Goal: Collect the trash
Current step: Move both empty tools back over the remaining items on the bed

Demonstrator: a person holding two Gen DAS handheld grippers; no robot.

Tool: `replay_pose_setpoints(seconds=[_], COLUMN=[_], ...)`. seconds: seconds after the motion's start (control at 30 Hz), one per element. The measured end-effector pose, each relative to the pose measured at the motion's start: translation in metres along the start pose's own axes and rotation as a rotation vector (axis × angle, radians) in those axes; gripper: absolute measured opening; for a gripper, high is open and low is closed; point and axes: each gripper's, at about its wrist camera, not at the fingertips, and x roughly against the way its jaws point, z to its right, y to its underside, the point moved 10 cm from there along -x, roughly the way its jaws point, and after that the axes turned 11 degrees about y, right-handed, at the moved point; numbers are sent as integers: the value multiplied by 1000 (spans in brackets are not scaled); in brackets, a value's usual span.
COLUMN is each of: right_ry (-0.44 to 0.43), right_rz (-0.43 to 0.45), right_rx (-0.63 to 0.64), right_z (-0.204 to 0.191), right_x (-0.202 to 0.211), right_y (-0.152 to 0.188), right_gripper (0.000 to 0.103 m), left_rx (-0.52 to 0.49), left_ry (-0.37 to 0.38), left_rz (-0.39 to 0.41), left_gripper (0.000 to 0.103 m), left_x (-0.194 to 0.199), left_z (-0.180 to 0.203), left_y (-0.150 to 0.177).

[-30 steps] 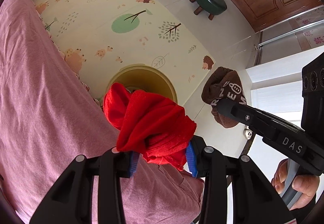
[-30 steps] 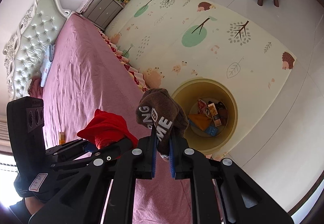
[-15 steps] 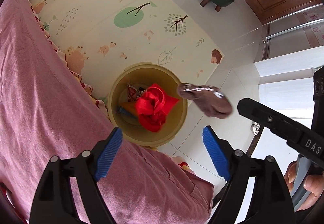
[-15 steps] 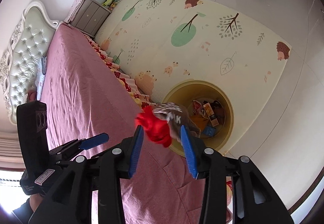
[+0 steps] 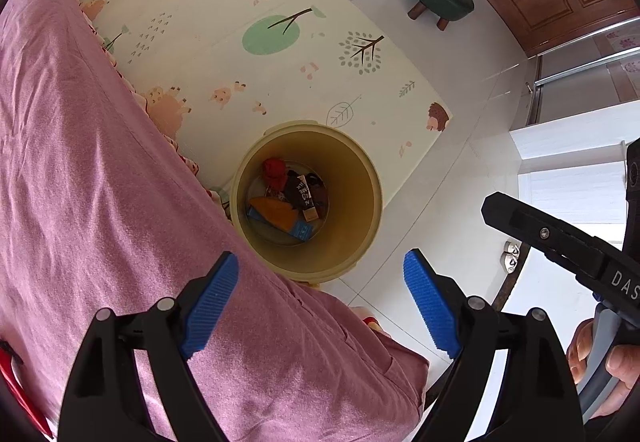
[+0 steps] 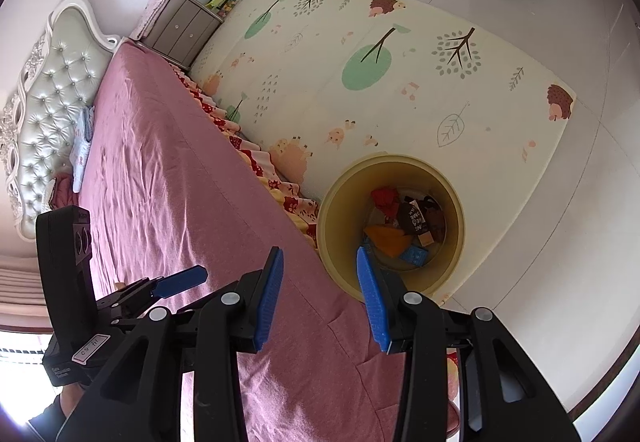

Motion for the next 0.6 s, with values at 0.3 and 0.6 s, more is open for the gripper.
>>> replay_pose_setpoints(seconds=[0.3, 0.6], right_ry=[-13, -33], right_rz=[29, 58], right_rx=[45, 163], right_z=[-24, -79], right_x=[21, 46], right_y=[12, 39], right_gripper=[39, 52], left_rx=[10, 61], left_ry=[5, -25], left_rz=[56, 148], left_gripper=[84, 88], left_x=[32, 83], left_z=[0, -23], left_y=[15, 55])
